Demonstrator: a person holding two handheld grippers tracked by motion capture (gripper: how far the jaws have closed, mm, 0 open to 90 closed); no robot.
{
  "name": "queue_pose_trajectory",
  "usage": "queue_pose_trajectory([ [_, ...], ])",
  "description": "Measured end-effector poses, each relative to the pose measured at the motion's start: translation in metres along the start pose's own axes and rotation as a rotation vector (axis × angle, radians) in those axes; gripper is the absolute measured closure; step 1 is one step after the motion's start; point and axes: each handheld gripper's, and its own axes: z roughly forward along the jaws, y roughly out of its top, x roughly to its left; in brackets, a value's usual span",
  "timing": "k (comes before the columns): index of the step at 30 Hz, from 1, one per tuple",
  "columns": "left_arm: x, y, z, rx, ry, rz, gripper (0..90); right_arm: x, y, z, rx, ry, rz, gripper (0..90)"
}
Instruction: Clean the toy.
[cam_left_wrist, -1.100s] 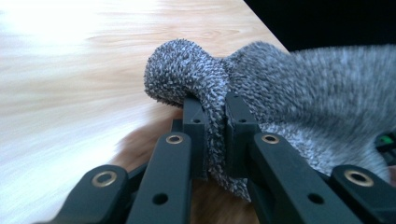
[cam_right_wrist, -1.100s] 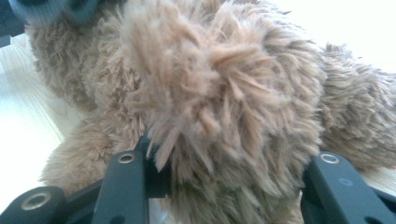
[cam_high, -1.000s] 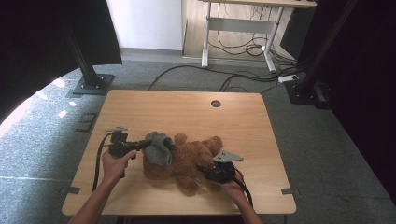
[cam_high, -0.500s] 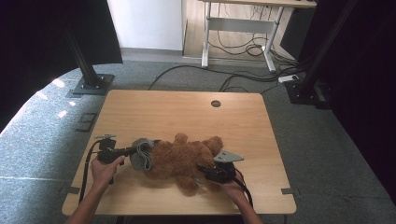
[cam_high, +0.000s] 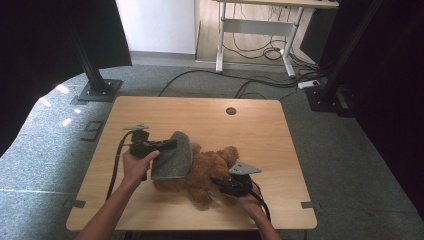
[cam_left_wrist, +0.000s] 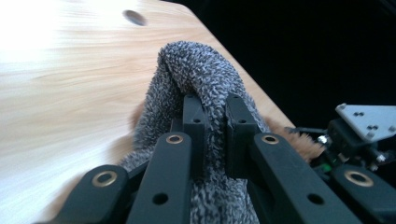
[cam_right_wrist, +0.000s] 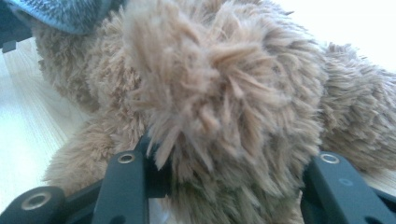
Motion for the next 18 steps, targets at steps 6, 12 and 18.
queue_pose_trajectory([
  [6, -0.017, 0.013, 0.045, 0.052, -0.058, 0.012, 81.1, 0.000, 0.000, 0.000, 0.000, 0.002, 0.000, 51.3],
  [12, -0.036, 0.021, 0.087, 0.106, -0.087, 0.026, 81.0, 0.000, 0.000, 0.000, 0.000, 0.003, 0.000, 51.3],
  [18, -0.037, 0.018, 0.117, 0.180, -0.036, 0.036, 80.7, 0.000, 0.000, 0.000, 0.000, 0.003, -0.003, 51.2],
])
